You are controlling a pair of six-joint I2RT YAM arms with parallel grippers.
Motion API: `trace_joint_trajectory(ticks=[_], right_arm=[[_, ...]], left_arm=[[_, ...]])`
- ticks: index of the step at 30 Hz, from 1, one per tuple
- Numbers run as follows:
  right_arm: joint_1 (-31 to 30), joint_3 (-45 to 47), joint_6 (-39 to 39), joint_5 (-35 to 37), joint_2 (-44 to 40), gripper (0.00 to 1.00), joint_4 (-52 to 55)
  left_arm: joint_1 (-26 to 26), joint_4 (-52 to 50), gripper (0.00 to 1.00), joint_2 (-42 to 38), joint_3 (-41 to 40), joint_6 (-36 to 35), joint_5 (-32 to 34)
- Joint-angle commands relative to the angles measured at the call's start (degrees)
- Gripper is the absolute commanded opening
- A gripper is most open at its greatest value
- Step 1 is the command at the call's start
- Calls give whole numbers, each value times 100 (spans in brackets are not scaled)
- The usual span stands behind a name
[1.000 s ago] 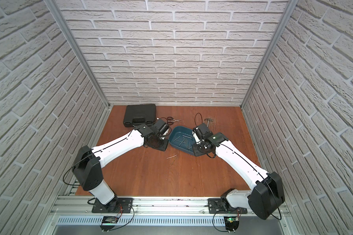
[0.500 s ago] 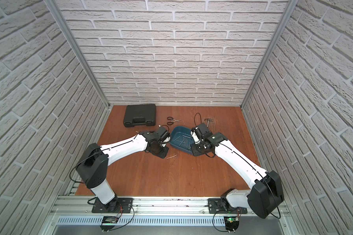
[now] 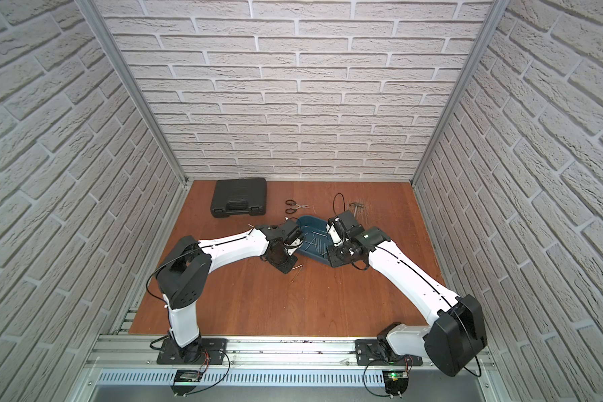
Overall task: Put the nails on the desktop into the storage box
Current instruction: Pick up the nail from the center of the board.
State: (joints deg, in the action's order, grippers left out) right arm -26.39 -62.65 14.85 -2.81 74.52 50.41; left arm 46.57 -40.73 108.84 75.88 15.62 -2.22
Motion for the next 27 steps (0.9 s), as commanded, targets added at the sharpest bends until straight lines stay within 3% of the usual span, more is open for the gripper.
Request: trace_joint_trajectory(ticks=[1, 10, 27], right_arm=[[-2, 60, 80, 52, -153, 37, 62], [-6, 14, 79, 87, -126, 37, 73], [-6, 104, 62, 175, -188, 38, 48]], left_arm=[[10, -110, 34, 145, 153, -210, 83], [21, -32, 32, 366, 149, -226, -37], [238, 302, 11, 96, -885, 280, -63]])
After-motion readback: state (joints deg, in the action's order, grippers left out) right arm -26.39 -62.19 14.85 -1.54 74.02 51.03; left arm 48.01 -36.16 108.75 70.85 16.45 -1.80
